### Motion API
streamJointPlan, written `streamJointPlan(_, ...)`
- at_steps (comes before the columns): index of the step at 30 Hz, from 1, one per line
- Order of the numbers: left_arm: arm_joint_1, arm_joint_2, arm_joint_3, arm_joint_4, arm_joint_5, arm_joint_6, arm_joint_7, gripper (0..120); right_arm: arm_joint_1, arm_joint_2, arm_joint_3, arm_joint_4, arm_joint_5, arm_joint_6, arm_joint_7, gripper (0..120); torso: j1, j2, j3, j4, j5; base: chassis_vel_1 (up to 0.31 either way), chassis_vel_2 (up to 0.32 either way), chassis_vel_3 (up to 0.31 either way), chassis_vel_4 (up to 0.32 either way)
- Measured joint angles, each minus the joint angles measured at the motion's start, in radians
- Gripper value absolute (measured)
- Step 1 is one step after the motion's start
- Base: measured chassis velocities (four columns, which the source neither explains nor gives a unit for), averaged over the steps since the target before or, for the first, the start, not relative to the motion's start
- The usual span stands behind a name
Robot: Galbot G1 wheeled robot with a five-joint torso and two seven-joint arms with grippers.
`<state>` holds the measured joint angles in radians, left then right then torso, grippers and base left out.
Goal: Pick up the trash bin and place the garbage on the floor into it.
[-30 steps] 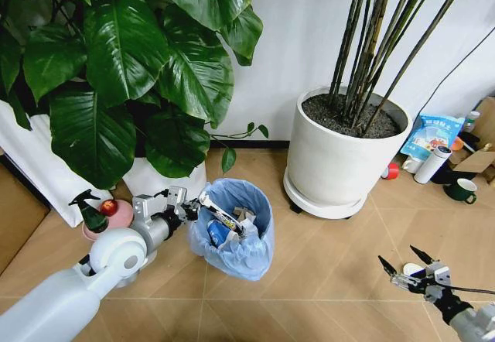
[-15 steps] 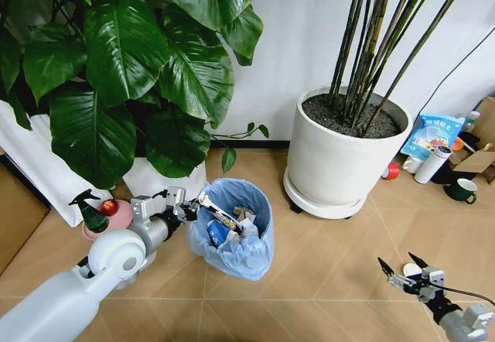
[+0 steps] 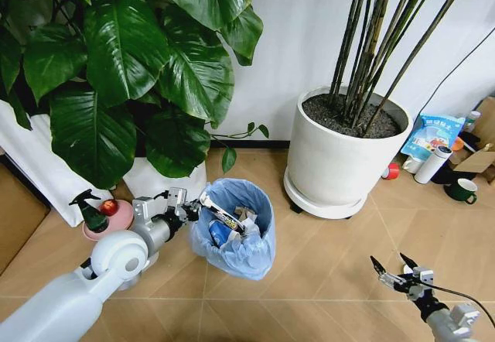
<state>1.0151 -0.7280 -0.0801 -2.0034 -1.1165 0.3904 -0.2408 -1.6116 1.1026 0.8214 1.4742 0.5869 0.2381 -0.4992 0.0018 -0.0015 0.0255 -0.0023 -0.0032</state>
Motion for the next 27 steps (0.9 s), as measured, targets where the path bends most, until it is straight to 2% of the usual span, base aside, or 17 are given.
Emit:
streamJointPlan(18, 0.018, -0.023, -0.008, 0.004, 0.018, -0.002, -0.001, 0, -0.007, 0.002, 0.021, 0.013, 0.002, 0.005, -0.021, 100, 0.0, 0.0, 0.0, 0.0, 0.0001, 0.0, 0.0, 0.0, 0.0)
streamJointPlan(27, 0.021, -0.024, -0.008, 0.001, 0.02, -0.002, -0.003, 0, -0.007, -0.001, 0.021, 0.014, 0.006, 0.005, -0.022, 100, 0.0, 0.0, 0.0, -0.0001, 0.0001, -0.06, -0.059, 0.063, 0.063)
